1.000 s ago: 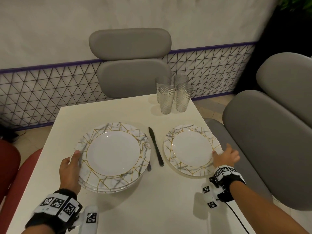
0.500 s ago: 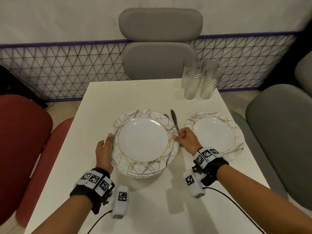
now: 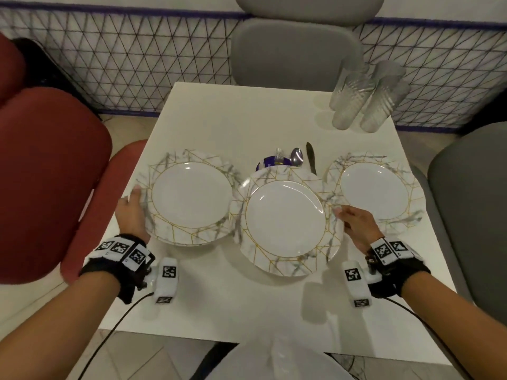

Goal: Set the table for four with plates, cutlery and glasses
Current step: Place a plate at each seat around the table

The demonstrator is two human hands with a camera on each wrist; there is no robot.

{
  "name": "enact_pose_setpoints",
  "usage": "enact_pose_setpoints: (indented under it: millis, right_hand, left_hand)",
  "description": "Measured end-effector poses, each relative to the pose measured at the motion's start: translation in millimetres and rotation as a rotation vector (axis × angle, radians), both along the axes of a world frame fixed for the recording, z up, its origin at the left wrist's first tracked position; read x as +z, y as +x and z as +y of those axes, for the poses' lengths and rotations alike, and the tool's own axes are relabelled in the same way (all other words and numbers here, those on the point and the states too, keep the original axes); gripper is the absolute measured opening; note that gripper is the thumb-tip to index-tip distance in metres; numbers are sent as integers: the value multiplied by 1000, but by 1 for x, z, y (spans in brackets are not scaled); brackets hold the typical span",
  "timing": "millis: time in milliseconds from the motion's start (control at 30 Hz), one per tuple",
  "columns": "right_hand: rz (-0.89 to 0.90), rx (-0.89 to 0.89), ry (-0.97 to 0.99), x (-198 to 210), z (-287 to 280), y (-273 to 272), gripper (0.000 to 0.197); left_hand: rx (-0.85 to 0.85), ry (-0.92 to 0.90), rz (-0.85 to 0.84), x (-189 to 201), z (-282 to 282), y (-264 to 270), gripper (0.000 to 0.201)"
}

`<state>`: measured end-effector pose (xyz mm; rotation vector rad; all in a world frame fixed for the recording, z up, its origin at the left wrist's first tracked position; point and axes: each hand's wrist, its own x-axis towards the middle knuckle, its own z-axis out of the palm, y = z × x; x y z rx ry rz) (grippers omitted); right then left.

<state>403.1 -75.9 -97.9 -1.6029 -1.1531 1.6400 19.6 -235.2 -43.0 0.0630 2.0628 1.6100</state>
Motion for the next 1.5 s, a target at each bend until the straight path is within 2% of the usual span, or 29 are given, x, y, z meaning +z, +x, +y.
enact_pose_setpoints:
  millis: [33, 167, 300, 400, 467, 533, 633, 700, 1100, 1267, 1333, 1500]
  right_hand:
    - [-25, 18, 4, -5, -2, 5, 18]
    - [-69, 140, -4, -13, -15, 9, 9]
    - [-84, 250, 21, -11, -28, -5, 11]
    - [-157, 326, 50, -13, -33, -16, 21]
    - [-217, 400, 81, -16, -36, -21, 23]
    - [-244, 453, 113, -17, -38, -25, 20]
    - [-258, 458, 134, -20, -41, -27, 18]
    - [-264, 457, 142, -21, -42, -28, 14]
    - [-357, 490, 173, -18, -45, -32, 11]
    - [-427, 494, 176, -13, -46, -35, 19]
    - [-438, 473, 183, -10, -46, -37, 22]
    - [-454, 468, 186, -9, -45, -38, 26]
  left_hand:
    - [14, -6, 24, 6, -5, -7, 22]
    - [127, -22, 132, 16, -21, -39, 20]
    - [164, 16, 110, 14, -29, -51, 21]
    - [167, 21, 94, 13, -34, -48, 34]
    - [161, 29, 64, 12, -34, -45, 23]
    - [152, 45, 48, 12, -35, -41, 21]
    - [152, 75, 39, 8, -37, -38, 43]
    - [164, 110, 19, 6, -36, -39, 48]
    - [160, 120, -18, 2, -33, -40, 47]
    - [175, 138, -48, 2, -30, -43, 36]
    - [172, 143, -43, 1, -30, -44, 38]
    - [149, 130, -5, -3, -29, -45, 27]
